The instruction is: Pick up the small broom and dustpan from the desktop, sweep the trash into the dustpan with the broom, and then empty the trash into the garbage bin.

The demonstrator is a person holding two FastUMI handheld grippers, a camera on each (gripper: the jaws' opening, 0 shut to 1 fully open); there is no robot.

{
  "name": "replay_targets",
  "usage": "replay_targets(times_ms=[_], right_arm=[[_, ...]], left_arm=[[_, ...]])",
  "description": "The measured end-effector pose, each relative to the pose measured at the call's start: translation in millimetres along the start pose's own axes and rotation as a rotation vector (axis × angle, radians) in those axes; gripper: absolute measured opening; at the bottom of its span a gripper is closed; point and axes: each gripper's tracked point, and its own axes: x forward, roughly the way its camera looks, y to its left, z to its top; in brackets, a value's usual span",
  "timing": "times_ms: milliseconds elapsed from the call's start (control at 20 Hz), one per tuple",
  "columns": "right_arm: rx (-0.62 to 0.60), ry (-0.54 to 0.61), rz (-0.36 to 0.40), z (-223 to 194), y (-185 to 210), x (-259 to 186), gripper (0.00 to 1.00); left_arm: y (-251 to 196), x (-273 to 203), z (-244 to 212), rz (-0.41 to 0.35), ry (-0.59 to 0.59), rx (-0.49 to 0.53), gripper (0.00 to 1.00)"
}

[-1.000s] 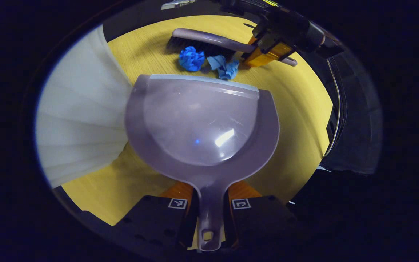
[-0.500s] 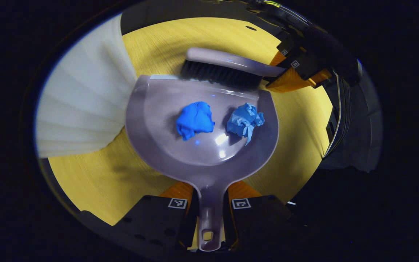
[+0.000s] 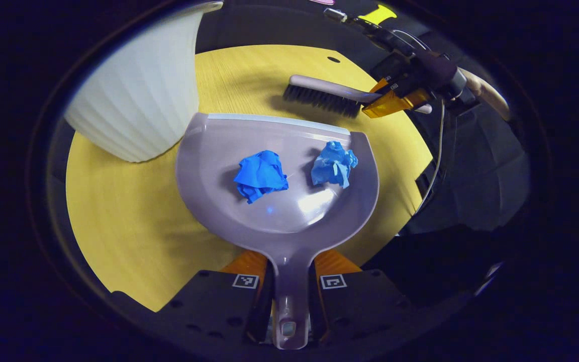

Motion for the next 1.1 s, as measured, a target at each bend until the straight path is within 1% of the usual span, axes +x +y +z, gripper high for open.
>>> replay_targets(times_ms=[50, 100, 200, 350, 450, 500, 550, 600, 700, 800, 850, 900, 1000, 1100], right_arm=[[0.008, -0.012, 0.002, 3, -6, -2, 0.25], [0.013, -0.022, 0.003, 7, -12, -5, 0.24], [0.013, -0.041, 0.004, -7, -7, -15, 0.24], [0.006, -0.061, 0.008, -12, -3, -22, 0.25], [0.017, -0.078, 0.035, -15, -6, -23, 0.25], [0.024, -0.078, 0.047, -15, -14, -21, 0.24], [0.027, -0.085, 0.051, -14, -19, -21, 0.24], [0.027, -0.092, 0.055, -16, -19, -22, 0.25], [0.031, -0.103, 0.065, -19, -19, -24, 0.25], [0.048, -0.115, 0.077, -21, -23, -25, 0.25], [0.057, -0.123, 0.083, -21, -24, -24, 0.24], [0.068, -0.131, 0.091, -22, -27, -25, 0.24], [0.090, -0.145, 0.109, -26, -34, -26, 0.25], [0.110, -0.152, 0.135, -31, -40, -23, 0.24]], left_arm=[[0, -13, 1, 0.007, -0.014, -0.013, 0.28], [1, -16, -1, 0.014, -0.033, -0.025, 0.28], [-1, -28, -10, 0.023, -0.061, -0.054, 0.28], [-3, -46, -12, 0.081, -0.088, -0.101, 0.29], [-8, -61, -7, 0.071, -0.082, -0.180, 0.28], [-12, -66, 2, 0.059, -0.104, -0.219, 0.28], [-12, -73, 16, 0.064, -0.121, -0.252, 0.28], [-4, -87, 25, 0.086, -0.146, -0.263, 0.28], [21, -107, 53, 0.164, -0.184, -0.273, 0.29], [53, -127, 80, 0.218, -0.189, -0.295, 0.28], [72, -140, 91, 0.239, -0.175, -0.298, 0.28], [90, -143, 104, 0.275, -0.151, -0.285, 0.28], [128, -150, 130, 0.372, -0.076, -0.232, 0.28], [147, -145, 163, 0.439, -0.016, -0.193, 0.28]])
